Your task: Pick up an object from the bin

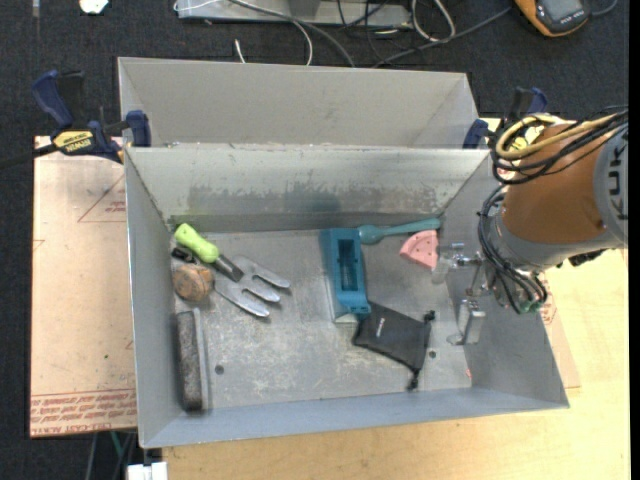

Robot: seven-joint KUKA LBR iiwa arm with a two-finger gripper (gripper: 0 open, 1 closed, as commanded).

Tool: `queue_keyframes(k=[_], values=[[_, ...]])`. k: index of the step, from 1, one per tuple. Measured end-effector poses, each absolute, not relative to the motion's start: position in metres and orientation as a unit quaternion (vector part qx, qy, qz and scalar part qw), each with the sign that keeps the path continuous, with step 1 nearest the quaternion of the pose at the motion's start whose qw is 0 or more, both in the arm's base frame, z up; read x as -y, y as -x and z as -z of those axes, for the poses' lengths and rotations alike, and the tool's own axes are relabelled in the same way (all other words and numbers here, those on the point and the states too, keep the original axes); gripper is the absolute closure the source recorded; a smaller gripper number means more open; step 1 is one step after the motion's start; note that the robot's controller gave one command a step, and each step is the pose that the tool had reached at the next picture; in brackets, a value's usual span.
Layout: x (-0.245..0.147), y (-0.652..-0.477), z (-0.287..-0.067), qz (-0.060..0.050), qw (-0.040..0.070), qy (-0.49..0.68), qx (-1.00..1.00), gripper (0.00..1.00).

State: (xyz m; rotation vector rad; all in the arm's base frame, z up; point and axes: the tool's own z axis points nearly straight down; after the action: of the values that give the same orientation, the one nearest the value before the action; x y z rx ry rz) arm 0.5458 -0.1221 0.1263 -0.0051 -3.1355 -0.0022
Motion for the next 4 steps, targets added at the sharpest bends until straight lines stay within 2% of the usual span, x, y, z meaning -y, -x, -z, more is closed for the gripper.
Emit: queue_keyframes(k=[1,2,3,4], values=[[0.122,-0.548,-0.131,0.0,-0.001,0.0,1.0,0.0],[0.053,-0.522,-0.067,0.002,0.003,0.034,0.999,0.0],[0.041,-0.525,-0.108,-0.001,-0.008,0.033,0.999,0.0],[0.031,-0.513,-0.1,0.002,0.001,0.087,0.996,0.0]])
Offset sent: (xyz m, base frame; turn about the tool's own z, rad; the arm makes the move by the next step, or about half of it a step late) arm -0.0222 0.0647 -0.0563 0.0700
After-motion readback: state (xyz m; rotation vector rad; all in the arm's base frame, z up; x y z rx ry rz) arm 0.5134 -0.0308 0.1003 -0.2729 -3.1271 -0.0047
